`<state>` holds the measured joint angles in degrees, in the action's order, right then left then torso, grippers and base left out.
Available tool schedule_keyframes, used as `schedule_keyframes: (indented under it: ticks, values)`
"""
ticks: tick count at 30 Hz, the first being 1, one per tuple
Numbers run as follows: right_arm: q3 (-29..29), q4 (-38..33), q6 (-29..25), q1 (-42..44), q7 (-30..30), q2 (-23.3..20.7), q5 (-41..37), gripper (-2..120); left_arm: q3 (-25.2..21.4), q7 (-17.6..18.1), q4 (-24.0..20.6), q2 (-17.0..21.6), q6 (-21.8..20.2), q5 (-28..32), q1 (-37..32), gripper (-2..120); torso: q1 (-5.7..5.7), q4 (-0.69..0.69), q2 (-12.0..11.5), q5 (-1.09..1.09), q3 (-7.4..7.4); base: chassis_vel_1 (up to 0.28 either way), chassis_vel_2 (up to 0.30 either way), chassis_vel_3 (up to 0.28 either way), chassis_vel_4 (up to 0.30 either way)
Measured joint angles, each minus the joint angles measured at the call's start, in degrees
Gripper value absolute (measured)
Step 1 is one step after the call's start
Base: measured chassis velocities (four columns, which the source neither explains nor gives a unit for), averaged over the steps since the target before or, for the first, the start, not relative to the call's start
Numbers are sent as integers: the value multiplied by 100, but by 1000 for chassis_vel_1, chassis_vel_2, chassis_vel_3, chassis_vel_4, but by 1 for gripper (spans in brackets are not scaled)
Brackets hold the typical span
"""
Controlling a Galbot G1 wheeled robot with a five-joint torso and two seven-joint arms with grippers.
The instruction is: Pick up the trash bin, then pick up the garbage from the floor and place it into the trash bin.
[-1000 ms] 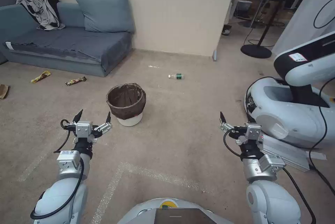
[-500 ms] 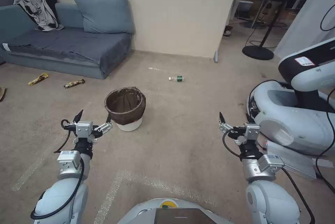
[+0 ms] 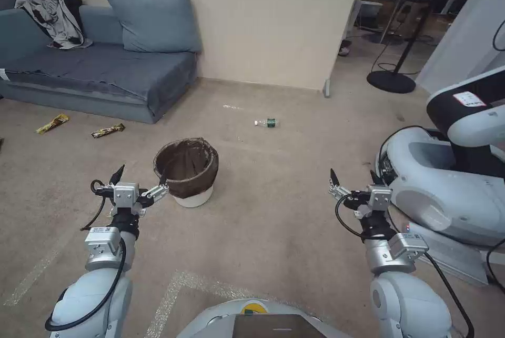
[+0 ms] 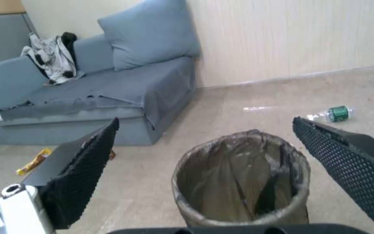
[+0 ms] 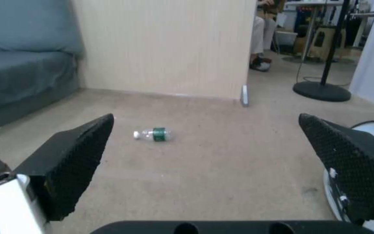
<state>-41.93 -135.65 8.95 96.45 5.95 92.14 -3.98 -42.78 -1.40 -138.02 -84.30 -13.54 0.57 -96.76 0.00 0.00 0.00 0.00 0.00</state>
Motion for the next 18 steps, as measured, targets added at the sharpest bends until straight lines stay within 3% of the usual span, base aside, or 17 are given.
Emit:
schedule_keyframes:
  ticks: [18]
  values:
    - [-2,-19,-2,-29,-8,0,-10,100,11,-1,-60,9,-64,45,28,100,0,0,0,0,0,-83,82,81,-80]
